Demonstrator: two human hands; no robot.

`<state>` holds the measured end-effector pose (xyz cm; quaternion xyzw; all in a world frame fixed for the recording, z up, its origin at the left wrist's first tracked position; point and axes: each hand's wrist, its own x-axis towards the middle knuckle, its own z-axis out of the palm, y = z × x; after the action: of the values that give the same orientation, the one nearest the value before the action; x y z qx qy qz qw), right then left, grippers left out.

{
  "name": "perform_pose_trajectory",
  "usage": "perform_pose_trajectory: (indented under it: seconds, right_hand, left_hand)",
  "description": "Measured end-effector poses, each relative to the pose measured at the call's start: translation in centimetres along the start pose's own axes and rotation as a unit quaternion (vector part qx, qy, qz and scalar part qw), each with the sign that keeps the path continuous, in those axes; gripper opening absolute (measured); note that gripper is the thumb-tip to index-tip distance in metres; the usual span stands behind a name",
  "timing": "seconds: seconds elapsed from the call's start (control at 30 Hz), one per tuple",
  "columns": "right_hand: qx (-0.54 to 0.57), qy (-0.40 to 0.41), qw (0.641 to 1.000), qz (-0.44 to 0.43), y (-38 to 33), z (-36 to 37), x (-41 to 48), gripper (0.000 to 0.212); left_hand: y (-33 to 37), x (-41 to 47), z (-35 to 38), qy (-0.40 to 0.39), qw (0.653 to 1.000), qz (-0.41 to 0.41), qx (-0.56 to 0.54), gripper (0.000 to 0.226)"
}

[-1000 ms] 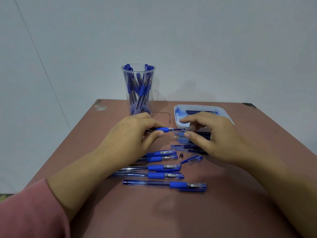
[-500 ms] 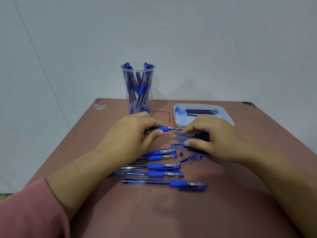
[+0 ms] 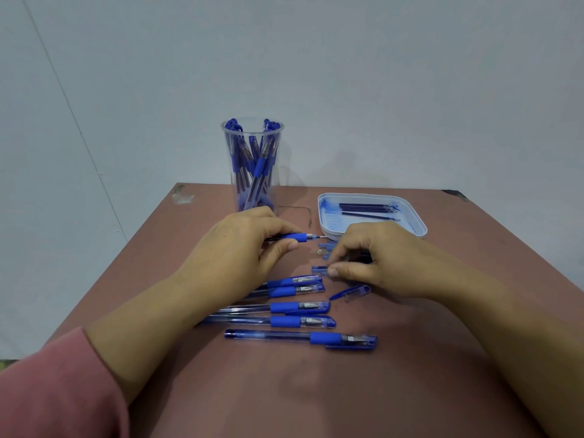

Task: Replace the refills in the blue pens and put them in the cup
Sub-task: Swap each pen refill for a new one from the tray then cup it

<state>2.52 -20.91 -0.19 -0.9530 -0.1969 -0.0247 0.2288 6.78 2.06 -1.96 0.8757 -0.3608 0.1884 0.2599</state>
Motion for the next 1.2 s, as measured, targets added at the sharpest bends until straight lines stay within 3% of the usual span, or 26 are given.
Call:
perform_pose_trajectory:
  seconds: [0.13,0.27,0.5,0.67,0.87,1.0,1.1,1.2]
  right_hand:
    - [0.095,0.126,0.987,0.000,0.5,-0.4,-0.3,0.016]
    - [0.107,0.185,0.976,-0.029,0.2,-0.1,-0.5,0.027]
    - [0.134,0.187,0.972,-0.050,0.0,0.4,-0.1,0.028]
    - [0.140,0.174,0.972,-0.068,-0.4,1.1,0.0,0.031]
    - [0.091,0.158,0.980,-0.082,-0.1,1.6,0.4,0.006]
    - [0.054,0.188,0.973,-0.123,0.2,1.4,0.4,0.019]
    - [0.023,0.195,0.971,-0.139,0.5,1.6,0.7,0.008]
    - [0.027,0.187,0.973,-0.130,0.6,1.6,0.7,0.022]
  left_hand:
    - [-0.2,0.0,0.0,0.004,1.000,-0.004,-0.013,0.026]
    - [-0.1,-0.1,-0.1,0.002,1.000,-0.006,-0.023,0.039]
    - [0.2,-0.1,0.0,0.000,1.000,0.001,-0.021,0.029]
    - [0.7,-0.2,0.0,0.001,0.999,0.015,-0.038,0.046]
    - [0.5,-0.1,0.1,0.005,1.000,0.022,-0.016,0.047]
    - [0.6,-0.1,0.1,0.011,1.000,0.027,-0.011,0.042]
    - [0.7,-0.2,0.0,0.014,0.999,0.029,-0.010,0.039]
    - [0.7,-0.1,0.0,0.014,0.999,0.032,-0.009,0.041]
